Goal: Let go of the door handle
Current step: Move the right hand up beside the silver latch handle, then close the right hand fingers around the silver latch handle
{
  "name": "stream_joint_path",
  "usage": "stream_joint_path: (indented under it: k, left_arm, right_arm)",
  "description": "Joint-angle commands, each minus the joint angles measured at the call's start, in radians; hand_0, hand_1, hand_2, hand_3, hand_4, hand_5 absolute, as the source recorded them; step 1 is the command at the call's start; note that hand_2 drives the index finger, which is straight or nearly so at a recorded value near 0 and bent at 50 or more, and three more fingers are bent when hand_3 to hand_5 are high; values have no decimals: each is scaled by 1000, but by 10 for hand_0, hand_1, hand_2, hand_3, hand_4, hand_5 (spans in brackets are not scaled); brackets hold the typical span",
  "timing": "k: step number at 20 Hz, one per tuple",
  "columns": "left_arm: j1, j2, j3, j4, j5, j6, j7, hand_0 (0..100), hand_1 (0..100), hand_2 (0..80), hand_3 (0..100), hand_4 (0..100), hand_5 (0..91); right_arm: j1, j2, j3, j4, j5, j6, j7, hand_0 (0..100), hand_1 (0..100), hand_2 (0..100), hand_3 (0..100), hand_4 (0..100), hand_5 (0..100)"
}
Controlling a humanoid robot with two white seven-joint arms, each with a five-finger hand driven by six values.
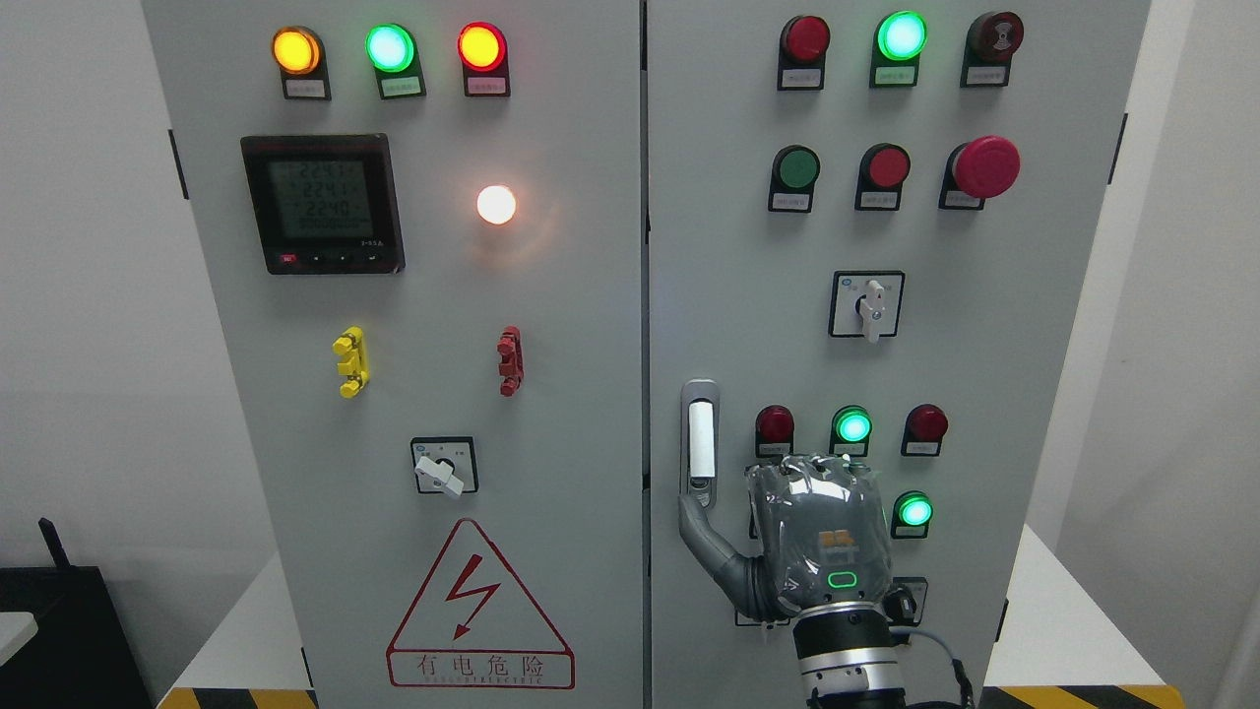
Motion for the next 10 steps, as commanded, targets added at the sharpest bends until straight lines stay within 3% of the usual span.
stream_joint_path:
  k: [1, 10]
  left_arm:
    - [1, 0, 11, 17, 0, 1, 1, 120, 389, 0, 0, 0, 0]
    - [0, 0, 11, 17, 0, 1, 1, 120, 389, 0, 0, 0, 0]
  right_arm:
    - [-18, 3, 18, 7, -1, 0, 2, 284, 0, 979, 1000, 1000, 949]
    - [-44, 3, 16, 30, -4, 2, 3, 287, 0, 980, 1000, 1000, 950]
